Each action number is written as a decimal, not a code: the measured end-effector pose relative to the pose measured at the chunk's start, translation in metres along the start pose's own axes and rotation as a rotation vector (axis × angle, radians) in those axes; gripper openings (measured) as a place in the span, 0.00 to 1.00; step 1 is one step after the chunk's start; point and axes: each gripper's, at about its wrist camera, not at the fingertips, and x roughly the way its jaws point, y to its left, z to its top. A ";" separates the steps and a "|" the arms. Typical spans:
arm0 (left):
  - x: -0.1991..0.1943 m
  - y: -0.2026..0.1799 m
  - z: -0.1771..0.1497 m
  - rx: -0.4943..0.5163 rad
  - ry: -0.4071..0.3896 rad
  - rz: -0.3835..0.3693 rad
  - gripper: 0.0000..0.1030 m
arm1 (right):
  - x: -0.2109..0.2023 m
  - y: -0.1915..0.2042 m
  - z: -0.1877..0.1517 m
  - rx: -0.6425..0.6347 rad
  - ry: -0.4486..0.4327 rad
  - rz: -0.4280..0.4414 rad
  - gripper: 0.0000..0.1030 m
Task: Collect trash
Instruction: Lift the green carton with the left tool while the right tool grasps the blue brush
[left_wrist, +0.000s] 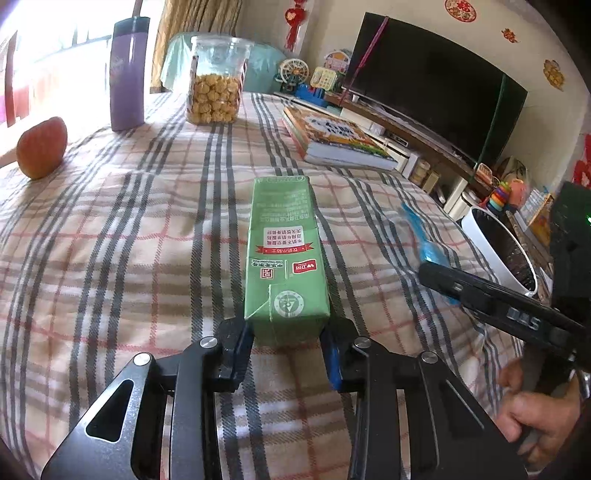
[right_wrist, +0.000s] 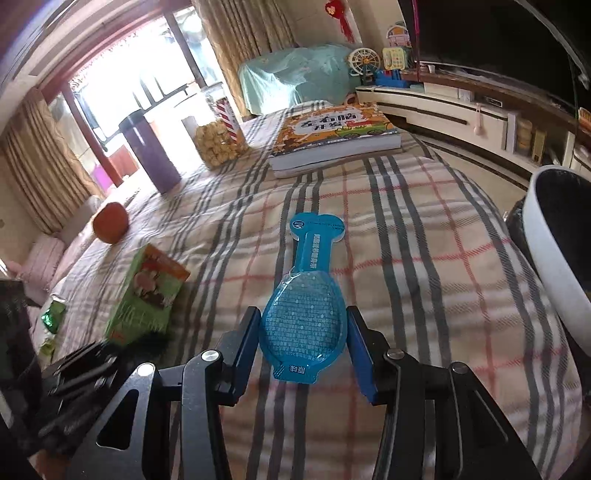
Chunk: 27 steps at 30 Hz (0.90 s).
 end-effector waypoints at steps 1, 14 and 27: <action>-0.002 -0.001 0.000 0.002 -0.004 0.005 0.30 | -0.004 0.000 -0.001 0.004 -0.004 0.010 0.46; -0.021 -0.059 -0.016 0.067 0.000 -0.027 0.30 | -0.059 -0.029 -0.017 0.057 -0.064 0.102 0.46; -0.013 -0.127 -0.010 0.172 0.016 -0.109 0.30 | -0.098 -0.078 -0.028 0.128 -0.113 0.072 0.46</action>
